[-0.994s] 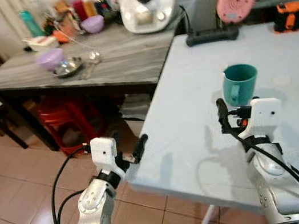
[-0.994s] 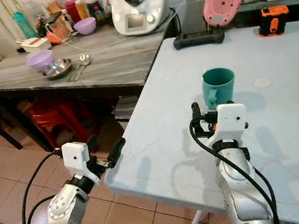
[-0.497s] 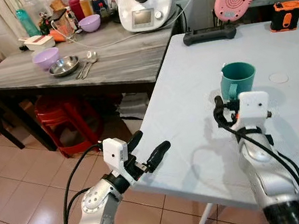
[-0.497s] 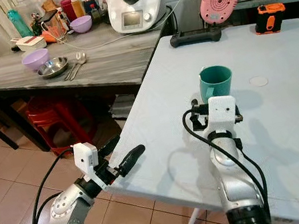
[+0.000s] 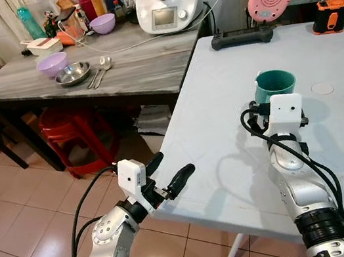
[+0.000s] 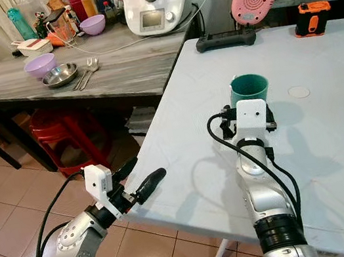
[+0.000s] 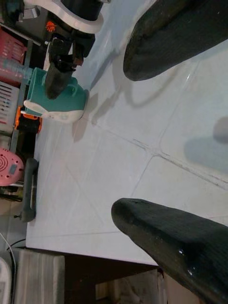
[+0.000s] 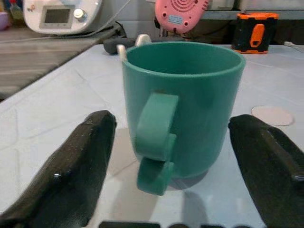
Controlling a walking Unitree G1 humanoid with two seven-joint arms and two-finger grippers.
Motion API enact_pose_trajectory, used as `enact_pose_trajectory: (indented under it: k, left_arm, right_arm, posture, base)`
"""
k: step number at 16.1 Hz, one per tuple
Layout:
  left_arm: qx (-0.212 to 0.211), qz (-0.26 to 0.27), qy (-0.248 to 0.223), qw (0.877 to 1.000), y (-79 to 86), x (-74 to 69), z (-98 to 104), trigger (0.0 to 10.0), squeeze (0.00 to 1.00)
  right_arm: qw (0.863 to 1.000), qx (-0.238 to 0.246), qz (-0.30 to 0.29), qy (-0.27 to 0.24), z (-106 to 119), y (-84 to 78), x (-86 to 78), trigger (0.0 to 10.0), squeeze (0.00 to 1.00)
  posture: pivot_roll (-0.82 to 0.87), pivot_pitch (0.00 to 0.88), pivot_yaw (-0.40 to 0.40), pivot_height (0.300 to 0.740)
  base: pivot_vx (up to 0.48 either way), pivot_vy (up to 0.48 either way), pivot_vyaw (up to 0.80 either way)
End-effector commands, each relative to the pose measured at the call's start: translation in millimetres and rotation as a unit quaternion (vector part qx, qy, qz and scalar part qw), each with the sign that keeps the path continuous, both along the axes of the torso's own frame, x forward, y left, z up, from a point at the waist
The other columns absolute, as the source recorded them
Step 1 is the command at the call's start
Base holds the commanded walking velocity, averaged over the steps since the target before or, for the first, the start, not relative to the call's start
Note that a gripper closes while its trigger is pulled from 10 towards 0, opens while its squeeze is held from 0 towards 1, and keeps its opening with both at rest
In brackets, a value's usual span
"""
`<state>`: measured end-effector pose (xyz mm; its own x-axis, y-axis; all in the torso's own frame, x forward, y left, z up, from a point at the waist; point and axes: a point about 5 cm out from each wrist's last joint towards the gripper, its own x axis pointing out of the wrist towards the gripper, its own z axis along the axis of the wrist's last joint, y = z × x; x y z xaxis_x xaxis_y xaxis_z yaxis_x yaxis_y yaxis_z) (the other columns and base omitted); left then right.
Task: Setting the table
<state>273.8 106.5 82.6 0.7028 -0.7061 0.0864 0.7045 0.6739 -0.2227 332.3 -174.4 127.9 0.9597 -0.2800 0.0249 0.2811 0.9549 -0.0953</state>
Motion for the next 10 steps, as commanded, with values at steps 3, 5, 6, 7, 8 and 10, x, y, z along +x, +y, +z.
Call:
enact_pose_trajectory:
  k: [3, 5, 6, 7, 8, 10]
  left_arm:
    - [0.009, -0.004, 0.001, 1.0, 2.3, 0.5, -0.1, 10.0, 0.0]
    - [0.009, -0.004, 0.001, 1.0, 2.1, 1.1, -0.3, 10.0, 0.0]
    - [0.01, -0.004, 0.001, 1.0, 2.1, 1.2, -0.4, 10.0, 0.0]
    - [0.01, -0.004, 0.001, 1.0, 2.0, 1.5, -0.4, 10.0, 0.0]
    - [0.01, -0.004, 0.001, 1.0, 1.9, 1.7, -0.3, 10.0, 0.0]
    - [0.011, -0.005, 0.001, 1.0, 1.4, 1.6, -0.4, 10.0, 0.0]
  right_arm:
    - [1.0, -0.005, -0.013, -0.005, 5.4, -2.0, 5.9, 0.0, 0.0]
    - [1.0, -0.01, -0.024, -0.005, 4.2, -8.1, 5.3, 0.0, 0.0]
    - [1.0, -0.011, -0.026, -0.005, 3.9, -8.8, 5.2, 0.0, 0.0]
    - [1.0, -0.011, -0.027, -0.005, 3.7, -9.4, 5.3, 0.0, 0.0]
    - [1.0, -0.011, -0.028, -0.005, 3.7, -9.3, 5.6, 0.0, 0.0]
    - [1.0, -0.011, -0.028, -0.004, 3.3, -8.8, 5.8, 0.0, 0.0]
  posture:
    - [-0.11, 0.0, 0.137, 0.74]
    - [-0.11, 0.0, 0.139, 0.74]
    - [-0.11, 0.0, 0.139, 0.74]
    - [-0.11, 0.0, 0.14, 0.74]
    - [-0.11, 0.0, 0.14, 0.74]
    - [-0.11, 0.0, 0.141, 0.74]
  base:
    - [0.0, 0.0, 0.0]
    - [0.0, 0.0, 0.0]
    - [0.0, 0.0, 0.0]
    - [0.0, 0.0, 0.0]
    - [0.0, 0.0, 0.0]
    - [0.0, 0.0, 0.0]
